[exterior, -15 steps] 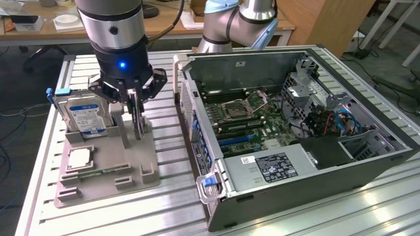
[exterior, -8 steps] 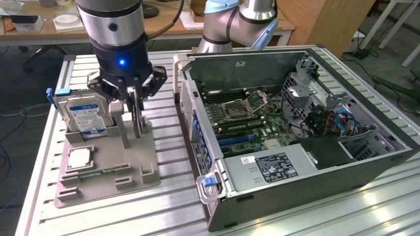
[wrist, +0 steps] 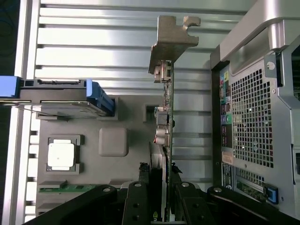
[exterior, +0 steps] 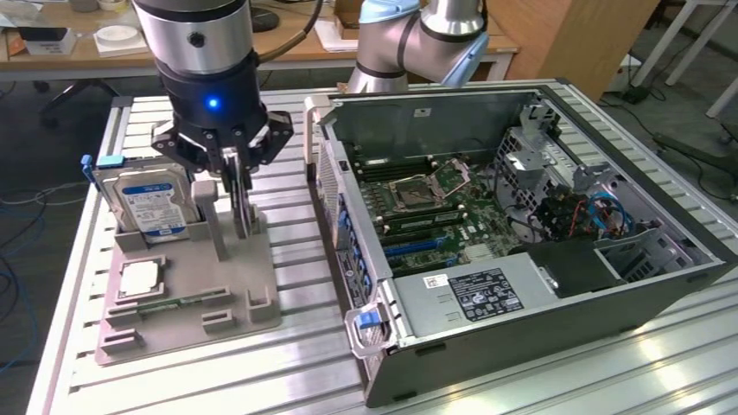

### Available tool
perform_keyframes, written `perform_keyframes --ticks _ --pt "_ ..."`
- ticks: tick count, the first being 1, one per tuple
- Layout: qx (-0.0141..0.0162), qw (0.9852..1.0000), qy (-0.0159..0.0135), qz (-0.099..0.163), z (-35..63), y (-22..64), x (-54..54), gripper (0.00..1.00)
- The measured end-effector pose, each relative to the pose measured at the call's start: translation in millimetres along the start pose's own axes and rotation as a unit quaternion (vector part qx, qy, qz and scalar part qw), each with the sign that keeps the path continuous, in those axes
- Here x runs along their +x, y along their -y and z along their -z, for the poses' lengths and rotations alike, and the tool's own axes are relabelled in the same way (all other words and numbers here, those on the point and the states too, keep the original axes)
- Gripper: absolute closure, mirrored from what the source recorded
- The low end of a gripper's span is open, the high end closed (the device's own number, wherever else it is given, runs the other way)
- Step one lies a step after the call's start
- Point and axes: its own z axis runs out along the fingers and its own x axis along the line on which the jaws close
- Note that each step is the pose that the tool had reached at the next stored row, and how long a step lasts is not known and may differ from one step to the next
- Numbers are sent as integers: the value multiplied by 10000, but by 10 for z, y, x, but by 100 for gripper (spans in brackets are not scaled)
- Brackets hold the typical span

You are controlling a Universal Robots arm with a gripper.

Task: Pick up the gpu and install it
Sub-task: 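Pick up the gpu and move the gpu toward the slot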

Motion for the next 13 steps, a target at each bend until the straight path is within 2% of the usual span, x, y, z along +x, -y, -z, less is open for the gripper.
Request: perform_keyframes --ticks 6,9,10,11,12,13 --pt "-23 10000 0 0 61 -10 -1 73" --pt "-22 10000 0 0 82 -14 -2 73" --pt "-12 10000 0 1 87 -15 -3 73" --pt "11 10000 0 1 91 -16 -3 73" --pt "49 10000 0 1 94 -16 -2 73" --pt "103 9999 0 2 97 -17 -2 73"
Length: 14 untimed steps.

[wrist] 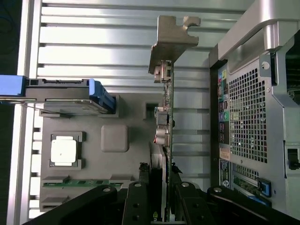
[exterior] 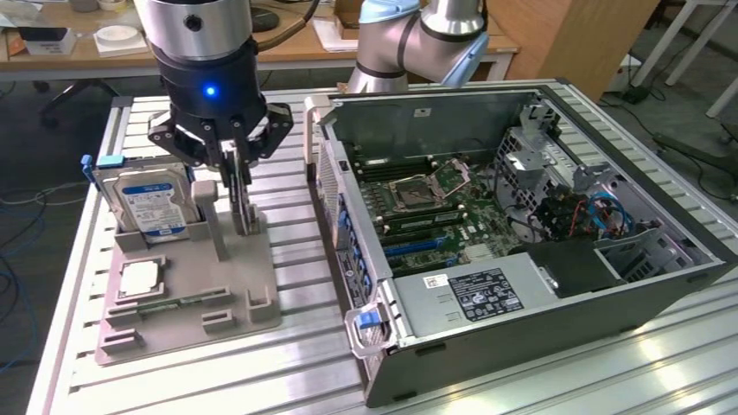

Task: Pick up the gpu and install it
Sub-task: 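Pick up the gpu and move the gpu toward the slot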

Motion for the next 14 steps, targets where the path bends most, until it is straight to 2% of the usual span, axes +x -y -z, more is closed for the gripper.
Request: perform_keyframes --ticks 2,4,14 --pt "113 9999 1 2 4 0 0 73" --pt "184 9998 0 4 12 -2 0 73" --pt "355 9994 0 7 78 -11 -2 73"
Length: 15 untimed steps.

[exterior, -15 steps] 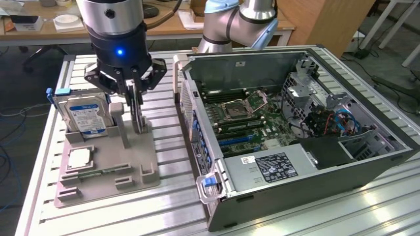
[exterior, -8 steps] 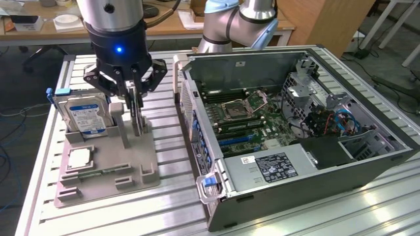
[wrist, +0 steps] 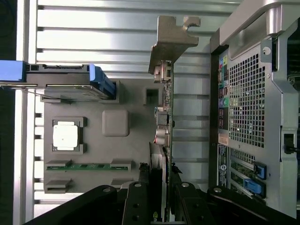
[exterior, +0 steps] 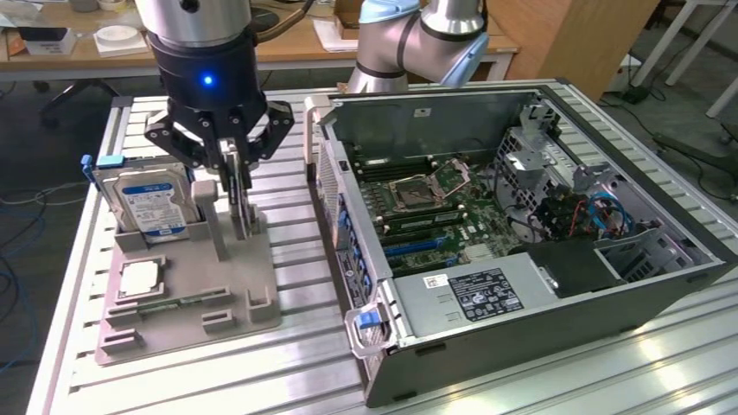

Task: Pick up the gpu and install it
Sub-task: 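Pick up the gpu and move the gpu toward the slot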

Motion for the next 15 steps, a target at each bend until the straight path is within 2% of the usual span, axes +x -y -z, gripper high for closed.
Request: perform_keyframes --ticks 1,4,6,9,15 --pt "19 10000 0 0 4 -1 0 73" --pt "105 9999 0 2 18 -2 0 73" --pt "143 9999 0 3 28 -2 -1 73" --pt "160 9999 0 3 53 -4 -1 73" --pt "162 9999 1 3 129 -11 -3 73"
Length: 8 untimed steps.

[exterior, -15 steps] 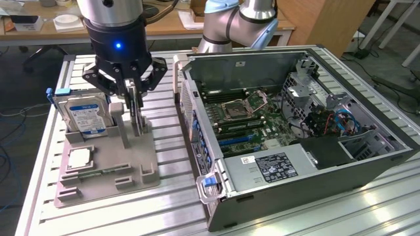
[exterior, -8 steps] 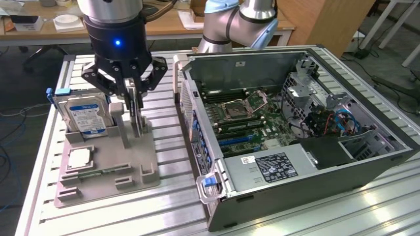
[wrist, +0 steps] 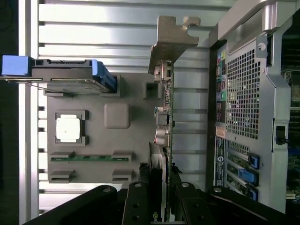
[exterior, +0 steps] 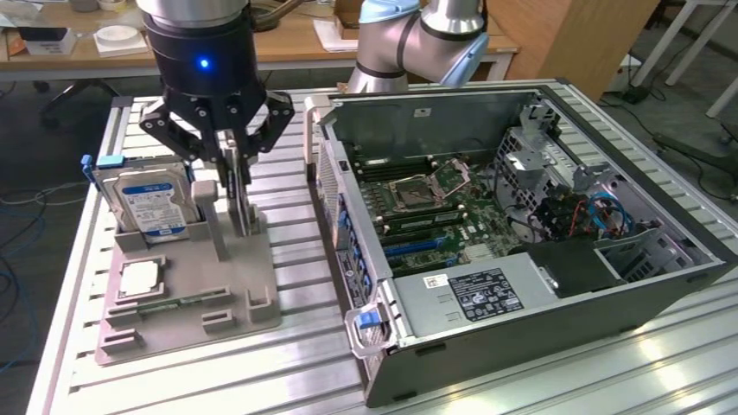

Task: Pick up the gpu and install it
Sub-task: 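Pick up the gpu and move the gpu toward the slot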

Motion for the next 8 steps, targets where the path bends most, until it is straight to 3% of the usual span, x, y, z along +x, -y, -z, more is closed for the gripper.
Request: perform_keyframes --ticks 6,8 --pt "1 10000 0 0 69 -3 -1 73" --pt "26 10000 0 0 75 -4 -1 73"
